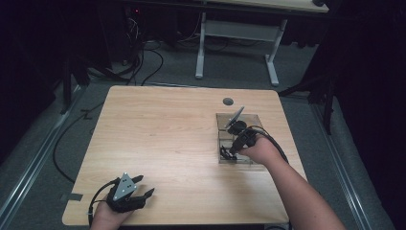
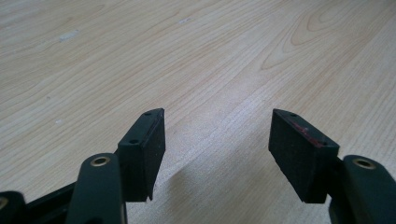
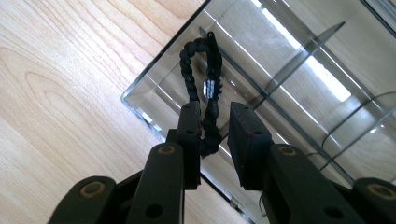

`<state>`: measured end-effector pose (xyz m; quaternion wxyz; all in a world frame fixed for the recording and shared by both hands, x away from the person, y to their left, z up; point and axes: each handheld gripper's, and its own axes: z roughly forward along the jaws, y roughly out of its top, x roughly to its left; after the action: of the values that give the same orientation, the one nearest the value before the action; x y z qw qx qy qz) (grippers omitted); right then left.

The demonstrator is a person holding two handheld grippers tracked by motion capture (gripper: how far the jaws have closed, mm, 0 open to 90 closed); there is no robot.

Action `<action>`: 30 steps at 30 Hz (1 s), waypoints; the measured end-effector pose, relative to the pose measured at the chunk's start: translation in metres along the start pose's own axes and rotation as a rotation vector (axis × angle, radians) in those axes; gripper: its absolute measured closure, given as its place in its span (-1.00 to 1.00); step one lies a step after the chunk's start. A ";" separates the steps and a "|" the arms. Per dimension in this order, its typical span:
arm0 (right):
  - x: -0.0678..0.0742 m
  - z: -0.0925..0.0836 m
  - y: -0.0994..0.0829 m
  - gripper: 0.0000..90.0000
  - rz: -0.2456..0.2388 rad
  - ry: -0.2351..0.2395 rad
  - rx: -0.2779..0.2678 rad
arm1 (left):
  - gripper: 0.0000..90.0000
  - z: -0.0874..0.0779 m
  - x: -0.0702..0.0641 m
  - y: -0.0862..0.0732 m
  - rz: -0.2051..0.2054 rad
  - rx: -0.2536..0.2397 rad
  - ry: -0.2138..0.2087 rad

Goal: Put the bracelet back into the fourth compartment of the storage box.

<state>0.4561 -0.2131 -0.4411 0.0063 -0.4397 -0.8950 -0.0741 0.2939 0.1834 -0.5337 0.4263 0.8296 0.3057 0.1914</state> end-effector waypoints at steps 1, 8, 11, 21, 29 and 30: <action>-0.001 -0.001 -0.002 0.67 -0.013 -0.007 -0.006 | -0.18 0.000 0.000 0.000 -0.001 -0.001 0.000; 0.001 -0.005 -0.014 0.70 -0.001 -0.008 -0.052 | -0.18 0.000 0.000 0.000 -0.001 -0.001 0.001; 0.001 -0.006 -0.020 0.72 -0.015 -0.016 -0.069 | -0.18 0.000 0.000 0.000 0.000 -0.001 0.001; 0.005 -0.013 -0.042 0.77 0.010 -0.015 -0.118 | -0.18 0.000 0.000 0.000 0.000 -0.002 0.003; 0.007 -0.014 -0.054 0.75 0.017 -0.015 -0.137 | -0.18 0.000 -0.001 0.000 0.003 -0.002 0.003; 0.009 -0.014 -0.056 0.74 0.009 -0.020 -0.140 | -0.18 0.000 -0.001 0.000 0.003 -0.002 0.003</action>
<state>0.4057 -0.2417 -0.4340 -0.0330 -0.4440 -0.8856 -0.1322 0.2934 0.1829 -0.5337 0.4265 0.8292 0.3049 0.1937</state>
